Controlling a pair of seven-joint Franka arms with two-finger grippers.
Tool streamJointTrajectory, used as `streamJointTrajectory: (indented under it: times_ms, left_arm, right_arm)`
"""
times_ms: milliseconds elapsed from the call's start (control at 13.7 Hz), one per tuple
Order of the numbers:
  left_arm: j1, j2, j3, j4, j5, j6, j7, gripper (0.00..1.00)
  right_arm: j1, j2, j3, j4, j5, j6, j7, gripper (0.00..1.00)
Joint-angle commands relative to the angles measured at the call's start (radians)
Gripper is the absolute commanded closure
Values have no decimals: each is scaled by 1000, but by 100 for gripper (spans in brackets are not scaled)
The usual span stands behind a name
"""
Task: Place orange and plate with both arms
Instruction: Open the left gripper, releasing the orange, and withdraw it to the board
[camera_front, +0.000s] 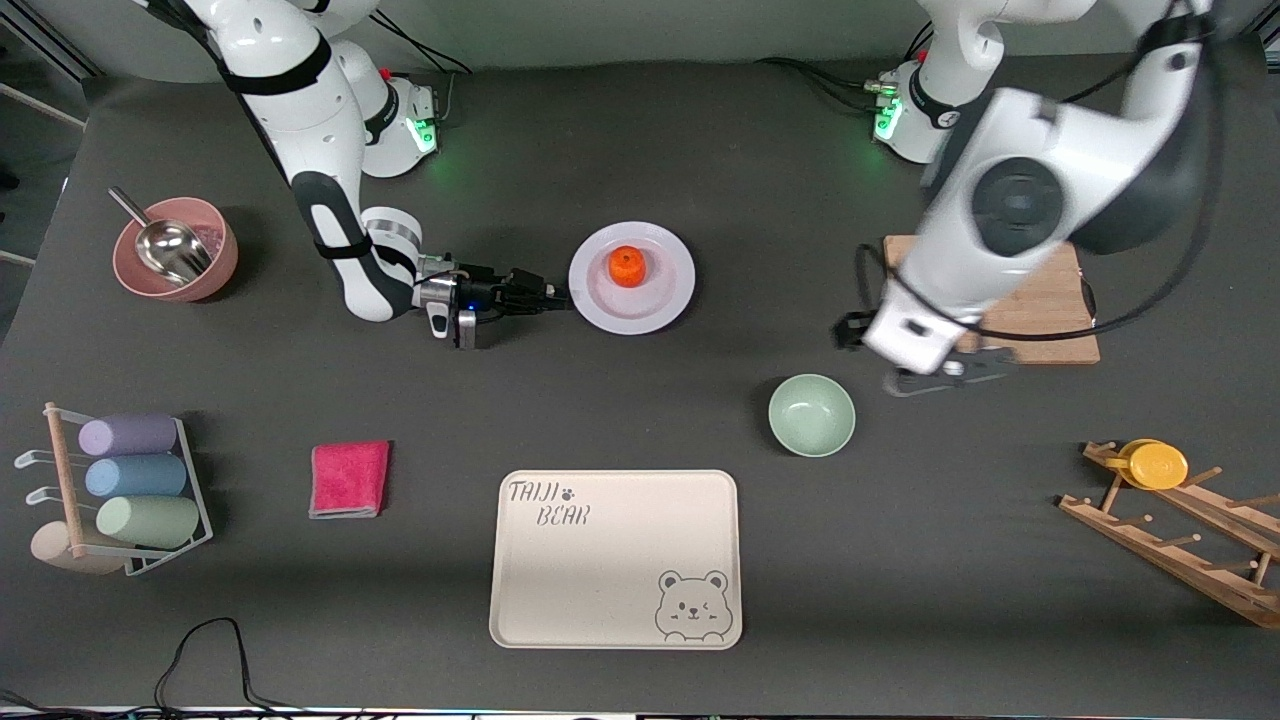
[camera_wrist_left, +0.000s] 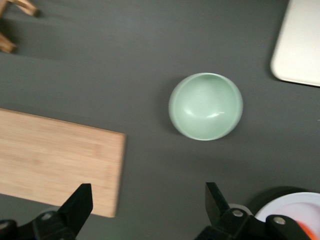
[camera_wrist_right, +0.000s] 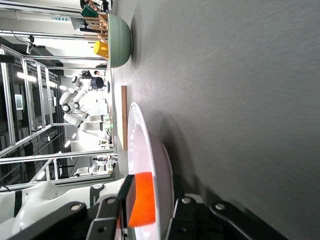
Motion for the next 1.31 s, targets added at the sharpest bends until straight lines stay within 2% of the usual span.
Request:
streamJointTrajectory:
  times_ms: [0,292,365,511,657,1094,1240]
  left_arm:
    - [56,-107,69,-91,-18,-25,176,0]
    - [256,-156,68,-97,-12,-33,423,0]
    - [280,-166,68,-99,-3,-33,494,0]
    - [284,-180,75,-92,1,-63,519,0]
    - [285,-201,75,-89,13,-85,516,0]
    - [276,-207,103,-86,13,-109,519,0]
    - [268,-207,101,-66,13,-145,510,0]
  right_arm:
    - [41,40,-2,35,56,0,-29,64]
    - [49,46,1,42,55,0,-29,64]
    - [50,47,7,42,55,0,-29,71]
    - [50,47,15,42,53,0,-31,80]
    - [50,47,18,42,52,-1,-31,92]
    - [6,-15,16,54,41,-9,12,98]
    - [-16,-57,16,62,4,-10,70,98]
